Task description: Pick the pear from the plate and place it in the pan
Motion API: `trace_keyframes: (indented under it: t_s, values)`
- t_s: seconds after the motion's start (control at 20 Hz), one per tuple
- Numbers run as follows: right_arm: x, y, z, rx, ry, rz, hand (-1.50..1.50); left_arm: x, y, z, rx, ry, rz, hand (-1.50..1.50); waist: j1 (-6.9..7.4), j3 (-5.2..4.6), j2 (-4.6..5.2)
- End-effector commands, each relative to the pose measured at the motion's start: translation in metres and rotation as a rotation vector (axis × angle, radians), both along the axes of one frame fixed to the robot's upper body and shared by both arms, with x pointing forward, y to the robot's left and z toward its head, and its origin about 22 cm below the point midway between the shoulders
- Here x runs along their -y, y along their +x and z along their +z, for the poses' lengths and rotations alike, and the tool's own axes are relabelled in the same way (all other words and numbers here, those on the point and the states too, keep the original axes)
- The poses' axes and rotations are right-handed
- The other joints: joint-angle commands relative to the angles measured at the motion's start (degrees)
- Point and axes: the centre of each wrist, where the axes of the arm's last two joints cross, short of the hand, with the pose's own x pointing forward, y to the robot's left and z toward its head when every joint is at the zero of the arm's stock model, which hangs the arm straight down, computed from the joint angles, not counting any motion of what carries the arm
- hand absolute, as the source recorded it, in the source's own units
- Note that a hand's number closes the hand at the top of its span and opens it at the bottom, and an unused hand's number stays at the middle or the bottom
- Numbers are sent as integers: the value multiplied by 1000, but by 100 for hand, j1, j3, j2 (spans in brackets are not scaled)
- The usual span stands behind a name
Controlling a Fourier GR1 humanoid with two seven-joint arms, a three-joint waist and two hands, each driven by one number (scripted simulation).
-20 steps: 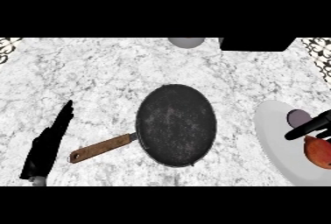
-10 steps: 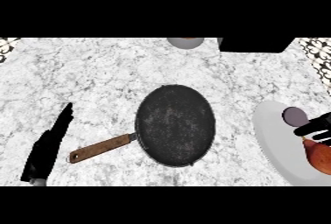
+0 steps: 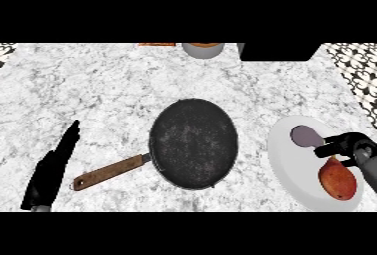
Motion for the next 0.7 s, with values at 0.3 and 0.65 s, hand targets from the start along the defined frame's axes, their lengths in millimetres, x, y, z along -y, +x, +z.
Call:
trace_keyframes:
  t_s: [0.3,0.65]
  values:
    - [-61,-53,-46,77,-323,59,150,-11,-9,-5,-34,14,65,0,-364,82,-110]
    - [-47,-30,10,475,-658,198,150,-12,-15,-11,-72,22,76,0,-469,38,-275]
